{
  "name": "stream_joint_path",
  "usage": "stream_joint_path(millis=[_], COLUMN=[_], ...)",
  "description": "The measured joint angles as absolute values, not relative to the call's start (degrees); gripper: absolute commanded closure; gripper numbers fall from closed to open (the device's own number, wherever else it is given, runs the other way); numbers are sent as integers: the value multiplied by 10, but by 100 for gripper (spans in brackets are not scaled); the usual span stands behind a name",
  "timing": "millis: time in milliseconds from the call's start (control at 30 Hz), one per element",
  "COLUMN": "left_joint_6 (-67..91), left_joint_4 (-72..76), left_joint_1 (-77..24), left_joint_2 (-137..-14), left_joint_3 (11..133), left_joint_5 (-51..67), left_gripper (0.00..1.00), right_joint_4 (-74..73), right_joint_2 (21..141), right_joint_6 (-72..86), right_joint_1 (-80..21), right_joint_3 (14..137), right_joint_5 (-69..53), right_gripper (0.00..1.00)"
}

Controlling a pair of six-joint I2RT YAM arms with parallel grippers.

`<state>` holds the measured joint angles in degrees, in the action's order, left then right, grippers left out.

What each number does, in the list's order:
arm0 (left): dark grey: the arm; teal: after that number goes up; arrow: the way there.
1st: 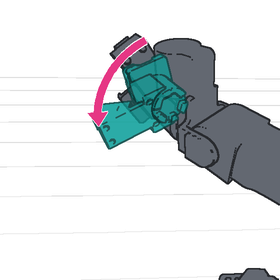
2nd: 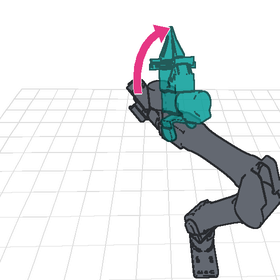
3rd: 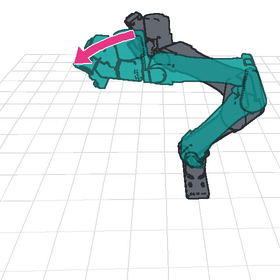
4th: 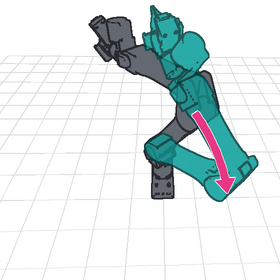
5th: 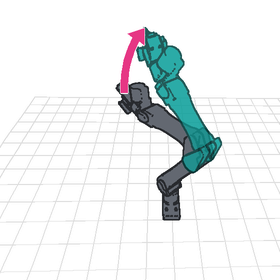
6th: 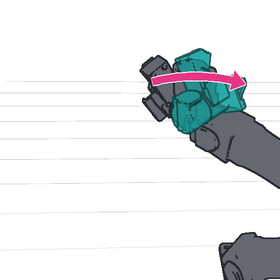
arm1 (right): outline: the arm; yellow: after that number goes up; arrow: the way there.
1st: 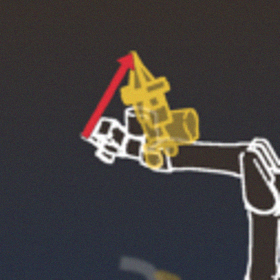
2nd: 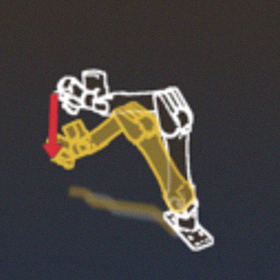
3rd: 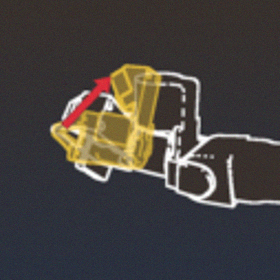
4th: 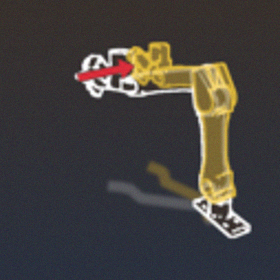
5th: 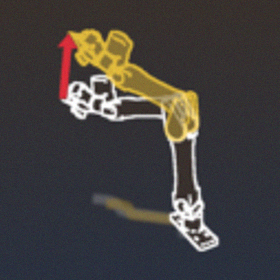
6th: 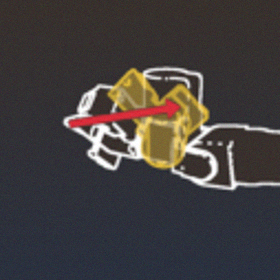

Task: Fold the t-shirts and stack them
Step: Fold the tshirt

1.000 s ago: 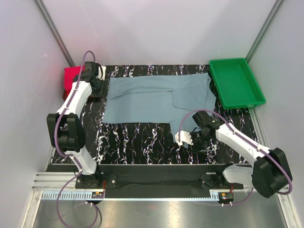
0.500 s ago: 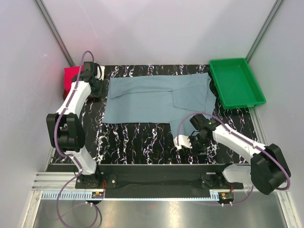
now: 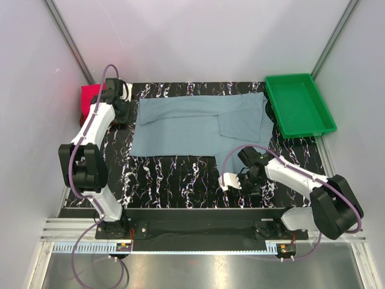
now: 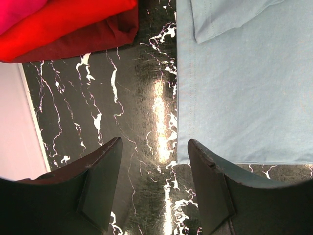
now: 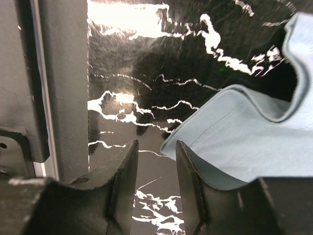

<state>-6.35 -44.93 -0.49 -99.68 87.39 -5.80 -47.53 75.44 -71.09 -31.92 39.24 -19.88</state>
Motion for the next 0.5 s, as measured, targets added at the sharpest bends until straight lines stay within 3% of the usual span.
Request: stream_joint_path(millis=[200, 333, 500], left_joint_6=[-63, -63, -59], left_joint_4=[-449, -449, -451], left_joint_1=[-4, -3, 15], left_joint_2=[-997, -997, -997], left_joint_3=[874, 874, 874], left_joint_5=[-58, -58, -55], left_gripper=[39, 39, 39], right_joint_4=[-459, -434, -400], right_joint_2=[762, 761, 758], right_joint_6=[-711, -705, -685], right_joint_1=[-320, -321, -322], right_joint_3=[385, 377, 374], right_joint_5=[-179, -165, -141], right_gripper=[63, 74, 96])
